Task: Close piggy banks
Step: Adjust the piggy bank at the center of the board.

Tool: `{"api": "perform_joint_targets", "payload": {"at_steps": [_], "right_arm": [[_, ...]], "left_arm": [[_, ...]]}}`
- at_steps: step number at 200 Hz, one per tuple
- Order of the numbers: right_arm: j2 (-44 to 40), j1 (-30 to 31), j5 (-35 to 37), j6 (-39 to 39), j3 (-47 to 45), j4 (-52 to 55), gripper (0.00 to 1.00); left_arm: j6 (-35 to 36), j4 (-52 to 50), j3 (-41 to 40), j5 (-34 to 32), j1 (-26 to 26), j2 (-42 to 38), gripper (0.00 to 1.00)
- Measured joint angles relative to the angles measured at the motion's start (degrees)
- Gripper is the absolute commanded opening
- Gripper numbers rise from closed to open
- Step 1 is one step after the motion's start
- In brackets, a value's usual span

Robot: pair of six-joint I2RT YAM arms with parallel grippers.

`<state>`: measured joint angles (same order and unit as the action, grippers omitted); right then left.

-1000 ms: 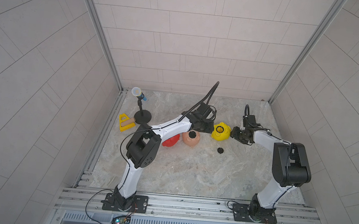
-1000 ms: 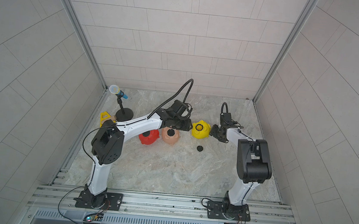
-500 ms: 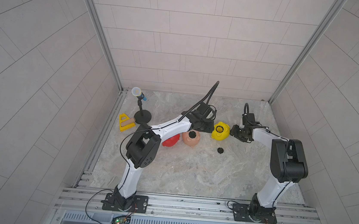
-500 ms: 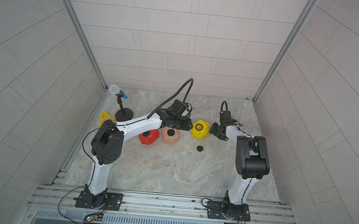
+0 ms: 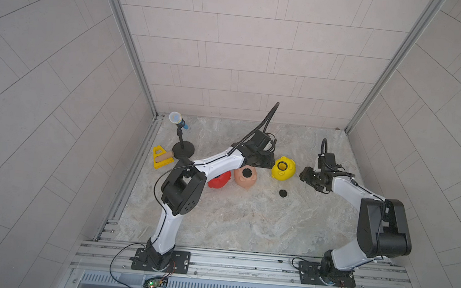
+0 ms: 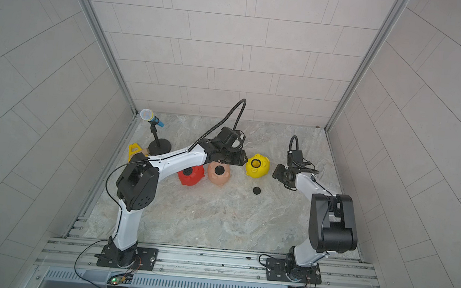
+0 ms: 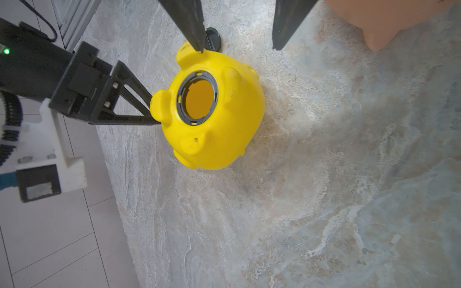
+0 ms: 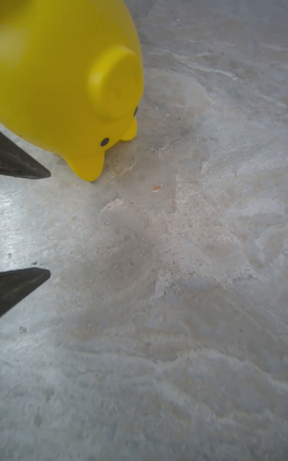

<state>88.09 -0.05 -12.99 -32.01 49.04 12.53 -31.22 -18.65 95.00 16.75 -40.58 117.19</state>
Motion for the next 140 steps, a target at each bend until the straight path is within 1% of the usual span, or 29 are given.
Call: {"api": "perform_joint_targets", "payload": {"at_steps": [30, 56, 112, 140], "right_arm": [[-3.48, 0.07, -0.98, -0.15, -4.11, -0.72, 0.58], [-4.22, 0.59, -1.64, -0.22, -6.38, -1.01, 0.57], [-3.76, 2.05, -3.37, -0.42, -6.73, -2.12, 0.56], [-3.21, 2.62, -3.76, -0.59, -6.73, -2.49, 0.56]], "left_arm": [[0.0, 0.02, 1.55, 0.2, 0.11, 0.35, 0.51], [-0.24, 1.25, 3.85, 0.52, 0.11, 1.55, 0.51], [-0.48, 1.9, 11.13, 1.25, 0.11, 8.81, 0.51], [-0.87, 1.49, 11.91, 1.81, 0.11, 11.02, 0.5]]}}
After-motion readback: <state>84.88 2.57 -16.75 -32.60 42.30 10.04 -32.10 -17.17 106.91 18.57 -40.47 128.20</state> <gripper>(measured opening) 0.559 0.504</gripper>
